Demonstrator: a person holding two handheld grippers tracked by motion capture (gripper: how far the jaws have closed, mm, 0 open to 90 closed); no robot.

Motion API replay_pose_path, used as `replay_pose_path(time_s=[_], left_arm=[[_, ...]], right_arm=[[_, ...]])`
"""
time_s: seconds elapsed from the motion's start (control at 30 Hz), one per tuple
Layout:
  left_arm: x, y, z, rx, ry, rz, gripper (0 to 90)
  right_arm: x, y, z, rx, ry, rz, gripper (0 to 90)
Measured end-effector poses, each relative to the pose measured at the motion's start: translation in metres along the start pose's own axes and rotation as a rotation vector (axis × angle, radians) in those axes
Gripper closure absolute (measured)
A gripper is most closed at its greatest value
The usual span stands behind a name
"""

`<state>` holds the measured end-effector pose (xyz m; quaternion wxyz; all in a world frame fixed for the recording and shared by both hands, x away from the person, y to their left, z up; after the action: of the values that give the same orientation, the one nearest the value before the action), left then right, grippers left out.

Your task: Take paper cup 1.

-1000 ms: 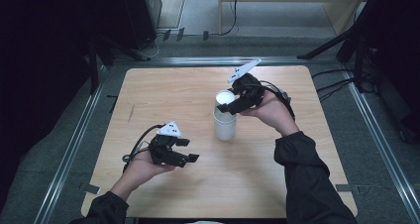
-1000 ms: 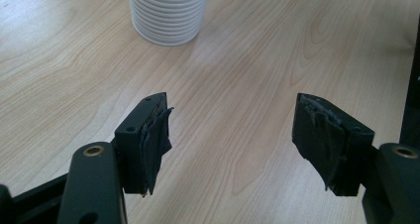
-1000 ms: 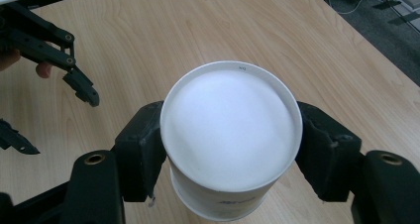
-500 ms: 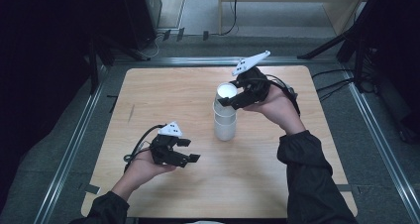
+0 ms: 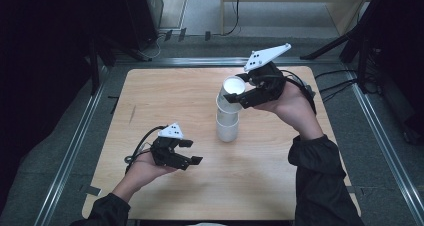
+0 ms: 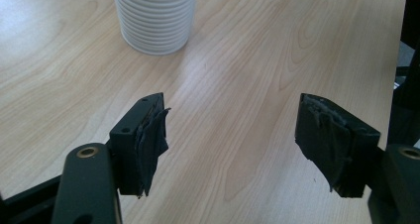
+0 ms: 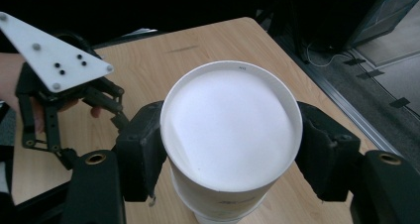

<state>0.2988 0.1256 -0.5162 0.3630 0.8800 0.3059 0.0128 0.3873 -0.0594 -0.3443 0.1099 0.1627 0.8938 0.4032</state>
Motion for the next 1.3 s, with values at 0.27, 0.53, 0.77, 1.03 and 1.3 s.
replay_pose_path(time_s=[0.27,0.53,0.77,1.03,1.3], left_arm=[[0.000,0.007,-0.002,-0.028,-0.020,0.022,23.8],[-0.006,0.020,0.000,-0.062,-0.081,0.071,23.1],[-0.013,0.031,0.004,-0.078,-0.124,0.108,23.9],[-0.019,0.039,0.007,-0.096,-0.155,0.155,23.9],[-0.023,0.039,0.010,-0.095,-0.172,0.161,23.9]], right_arm=[[0.020,-0.004,-0.019,-0.039,0.073,0.005,33.9],[0.033,-0.027,-0.013,0.010,0.097,0.021,33.8],[0.042,-0.050,-0.008,0.026,0.133,0.046,33.8],[0.052,-0.073,0.010,0.052,0.170,0.052,33.8],[0.063,-0.100,0.032,0.091,0.209,0.061,33.8]])
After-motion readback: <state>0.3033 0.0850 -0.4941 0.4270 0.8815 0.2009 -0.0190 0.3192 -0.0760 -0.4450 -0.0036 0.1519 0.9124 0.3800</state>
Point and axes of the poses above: each handheld gripper's, and its own axes: z roughly forward along the jaws, y roughly out of its top, x roughly to its left, the point moved 7 cm from there along z, roughly forward along the jaws, and after that the axes turned 5 degrees about x, right-handed, at the moved point
